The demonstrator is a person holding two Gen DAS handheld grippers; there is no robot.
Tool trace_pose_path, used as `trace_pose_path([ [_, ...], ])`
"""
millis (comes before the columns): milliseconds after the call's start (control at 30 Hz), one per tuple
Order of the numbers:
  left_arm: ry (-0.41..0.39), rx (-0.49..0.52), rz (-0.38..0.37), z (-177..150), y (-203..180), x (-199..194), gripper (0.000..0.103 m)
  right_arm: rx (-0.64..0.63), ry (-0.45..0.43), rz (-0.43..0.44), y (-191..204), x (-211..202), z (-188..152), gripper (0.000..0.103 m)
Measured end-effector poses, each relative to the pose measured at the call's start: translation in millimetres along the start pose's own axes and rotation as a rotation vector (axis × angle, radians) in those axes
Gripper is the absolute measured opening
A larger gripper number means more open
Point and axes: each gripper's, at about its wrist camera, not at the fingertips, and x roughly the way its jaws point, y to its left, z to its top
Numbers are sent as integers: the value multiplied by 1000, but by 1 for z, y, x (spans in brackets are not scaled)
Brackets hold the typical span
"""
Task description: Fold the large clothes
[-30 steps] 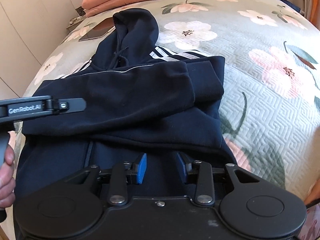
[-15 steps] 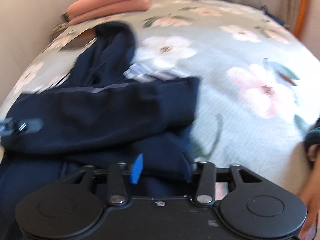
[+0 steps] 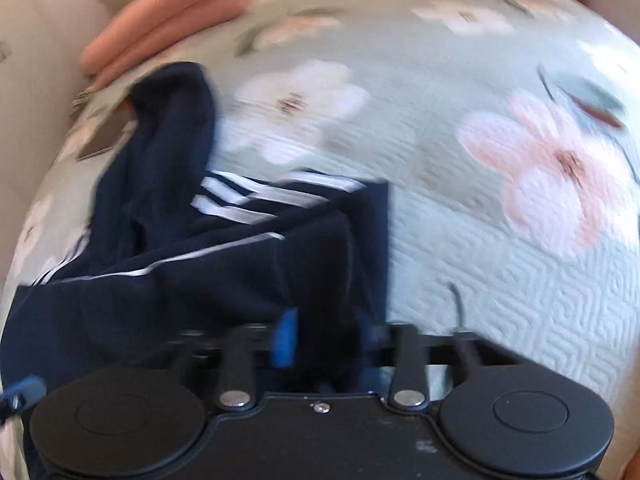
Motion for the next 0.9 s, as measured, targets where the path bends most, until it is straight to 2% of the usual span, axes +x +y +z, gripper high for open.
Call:
trace_pose_path([
  [67,-8,-5,4,5,4,2,48,-76,-89,-55,15,-25,2,5],
  [133,-19,-7,10,10,7,6,48,-88,-146,-94,19,-42,5,4],
  [200,-24,-17,15,17,10,12,48,-82,-112,-120,15,-36,6,5],
  [233,-25,-24,16,20,12,15,48,-106,-41,-129,14,-23,4,9],
  [267,-26,-31,14,23,13,18,48,-143,46,-141,14,-7,3,15],
  [300,-30,-36,10,27,15,20,48,-174,113,-169,14,6,3,28],
  [333,-36,-34,8,31,17,22,48,-191,124,-204,13,10,6,30],
  [433,-46,-11,8,39,21,27,49,-173,-31,-184,13,-9,38,49],
  [467,-44,-5,6,41,22,31,49,-167,-81,-150,18,-12,52,66],
  [500,-43,0,5,43,23,34,49,-175,-125,-105,25,-12,67,77],
  [600,-36,42,30,49,24,48,49,-253,-199,24,63,14,112,75],
  [700,-22,67,43,52,26,66,49,-302,-291,129,98,62,155,76],
  [900,-13,75,6,51,38,79,50,-440,-293,128,167,167,232,78],
])
